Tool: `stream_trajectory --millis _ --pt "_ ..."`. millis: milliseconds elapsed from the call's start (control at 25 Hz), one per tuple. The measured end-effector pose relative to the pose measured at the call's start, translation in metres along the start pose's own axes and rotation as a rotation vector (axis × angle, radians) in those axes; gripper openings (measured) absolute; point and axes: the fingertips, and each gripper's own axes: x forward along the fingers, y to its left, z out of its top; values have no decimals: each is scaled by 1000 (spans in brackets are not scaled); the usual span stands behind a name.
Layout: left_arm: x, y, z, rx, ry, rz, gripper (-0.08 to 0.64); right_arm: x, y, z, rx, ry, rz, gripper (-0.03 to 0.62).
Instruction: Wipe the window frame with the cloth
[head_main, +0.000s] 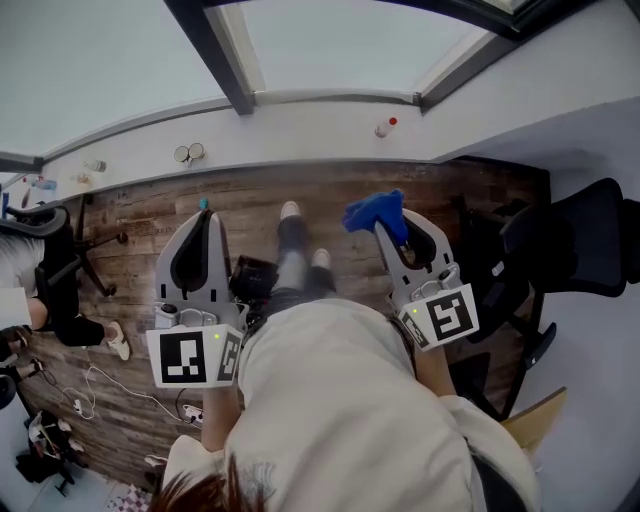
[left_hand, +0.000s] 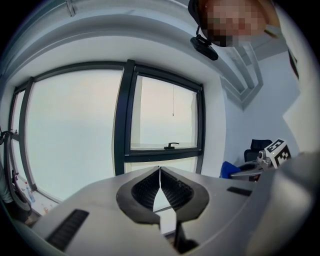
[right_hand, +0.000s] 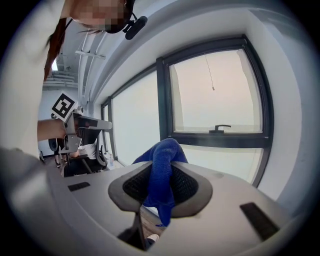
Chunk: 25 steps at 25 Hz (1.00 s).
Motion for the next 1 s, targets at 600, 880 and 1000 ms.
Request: stream_trajectory --millis 600,880,1000 --pt "129 97 43 -35 -33 -80 9 144 -51 65 2 -27 -83 92" --pt "160 104 41 -56 -1 -99 9 176 -56 72 -35 18 -66 92" --pt "172 107 42 -66 6 -98 9 189 -61 77 -54 32 -56 92"
